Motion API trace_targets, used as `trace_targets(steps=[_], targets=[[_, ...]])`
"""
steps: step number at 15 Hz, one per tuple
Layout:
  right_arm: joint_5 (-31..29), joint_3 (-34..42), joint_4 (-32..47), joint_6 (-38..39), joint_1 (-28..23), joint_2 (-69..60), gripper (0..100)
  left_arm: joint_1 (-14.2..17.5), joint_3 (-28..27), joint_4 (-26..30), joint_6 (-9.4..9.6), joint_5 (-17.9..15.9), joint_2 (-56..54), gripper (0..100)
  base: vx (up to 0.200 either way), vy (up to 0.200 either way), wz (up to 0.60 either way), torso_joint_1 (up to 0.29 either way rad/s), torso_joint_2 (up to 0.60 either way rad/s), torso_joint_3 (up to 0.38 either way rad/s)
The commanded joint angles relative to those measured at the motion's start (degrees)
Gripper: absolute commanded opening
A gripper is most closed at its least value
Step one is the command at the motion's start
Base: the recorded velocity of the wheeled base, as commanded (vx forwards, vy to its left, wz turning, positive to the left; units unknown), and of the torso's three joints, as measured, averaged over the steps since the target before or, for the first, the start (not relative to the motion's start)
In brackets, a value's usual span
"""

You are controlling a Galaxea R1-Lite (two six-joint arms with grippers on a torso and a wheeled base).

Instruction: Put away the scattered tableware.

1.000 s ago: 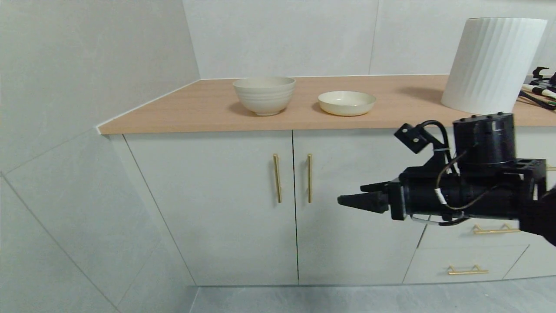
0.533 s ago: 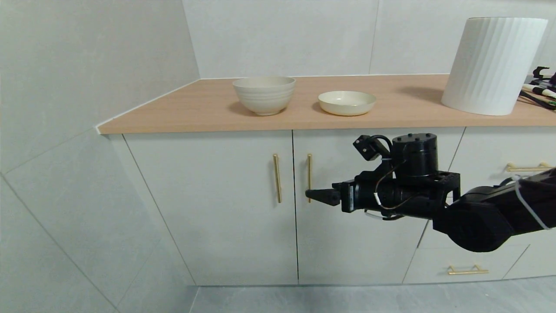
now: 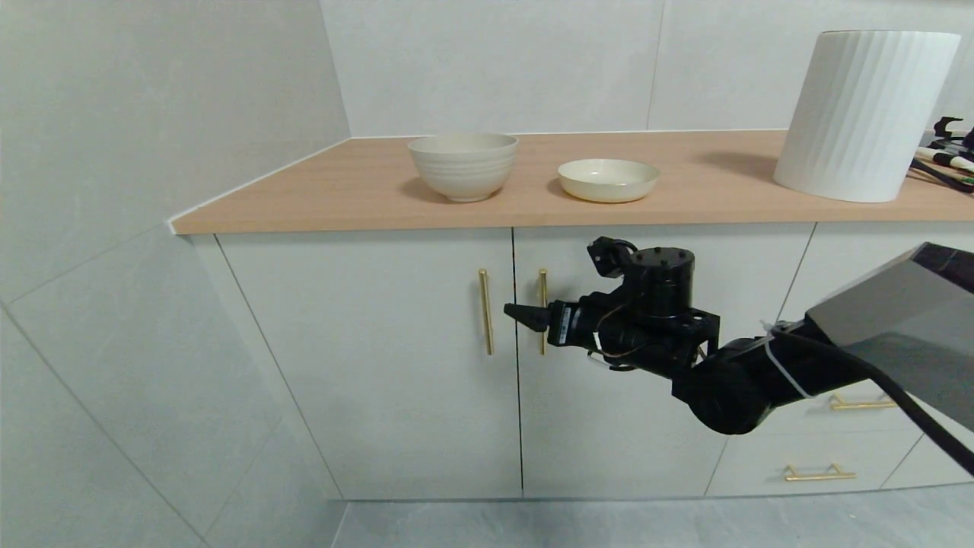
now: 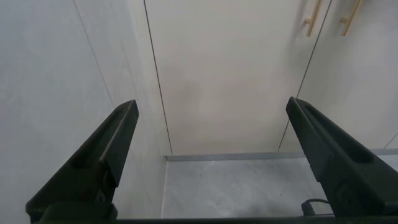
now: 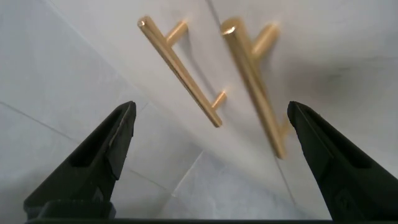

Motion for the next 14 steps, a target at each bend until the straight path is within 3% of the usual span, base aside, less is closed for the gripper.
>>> trace_targets(steps=[1, 14], targets=[[-0.03, -2.22, -0.2, 0.45, 0.17, 3.18, 100, 0.01, 0.01, -0.01, 0.0, 0.01, 0.02, 100, 0.0, 0.0, 0.0, 0.0, 0.0, 0.0], [0.32, -2.93, -2.66, 8.27, 2.63, 4.5, 100, 0.01, 0.01, -0.01, 0.0, 0.01, 0.02, 100, 0.0, 0.0, 0.0, 0.0, 0.0, 0.0]])
